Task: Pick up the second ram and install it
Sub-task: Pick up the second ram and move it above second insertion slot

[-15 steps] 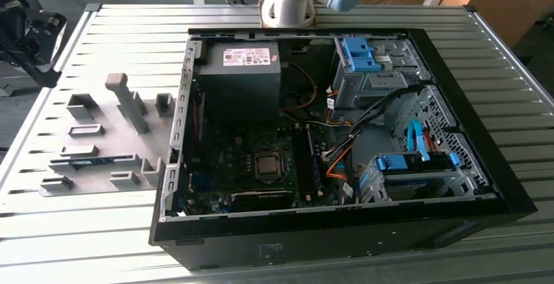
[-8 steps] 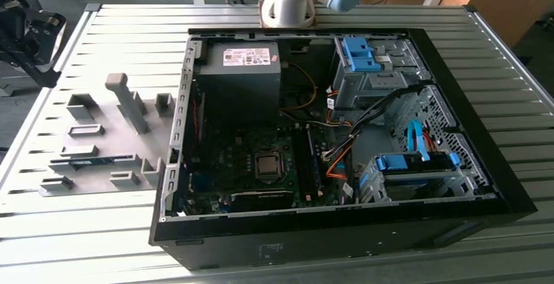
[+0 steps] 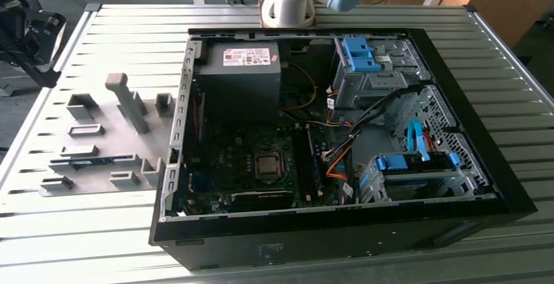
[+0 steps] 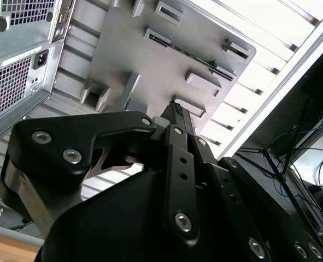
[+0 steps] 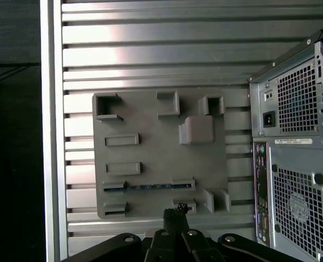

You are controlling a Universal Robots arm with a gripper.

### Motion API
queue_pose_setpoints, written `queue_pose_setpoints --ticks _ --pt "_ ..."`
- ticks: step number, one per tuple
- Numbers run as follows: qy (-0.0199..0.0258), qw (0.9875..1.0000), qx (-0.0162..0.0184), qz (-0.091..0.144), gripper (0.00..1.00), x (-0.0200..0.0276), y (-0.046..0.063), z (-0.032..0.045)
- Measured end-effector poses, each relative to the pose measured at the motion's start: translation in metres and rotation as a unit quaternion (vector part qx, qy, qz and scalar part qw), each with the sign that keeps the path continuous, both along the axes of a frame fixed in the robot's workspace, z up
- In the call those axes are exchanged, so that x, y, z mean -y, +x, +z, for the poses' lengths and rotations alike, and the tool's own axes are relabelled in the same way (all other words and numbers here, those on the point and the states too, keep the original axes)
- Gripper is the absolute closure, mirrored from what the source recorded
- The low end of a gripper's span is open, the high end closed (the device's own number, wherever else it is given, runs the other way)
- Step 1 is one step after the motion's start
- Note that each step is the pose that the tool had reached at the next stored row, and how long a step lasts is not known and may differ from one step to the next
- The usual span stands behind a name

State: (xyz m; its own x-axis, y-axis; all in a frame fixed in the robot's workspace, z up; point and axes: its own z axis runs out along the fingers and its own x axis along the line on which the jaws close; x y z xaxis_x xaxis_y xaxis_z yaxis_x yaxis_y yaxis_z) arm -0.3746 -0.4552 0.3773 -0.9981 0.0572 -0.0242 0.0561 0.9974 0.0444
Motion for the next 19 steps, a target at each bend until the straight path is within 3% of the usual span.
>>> queue_pose_setpoints --ticks 7,19 --pt "0.0 0.9992 -0.0001 0.039 0.89 0.0001 0.0 -0.0001" --pt "-0.0007 0.9962 -0.0001 0.087 0.89 0.0004 -0.0008 -0.0004"
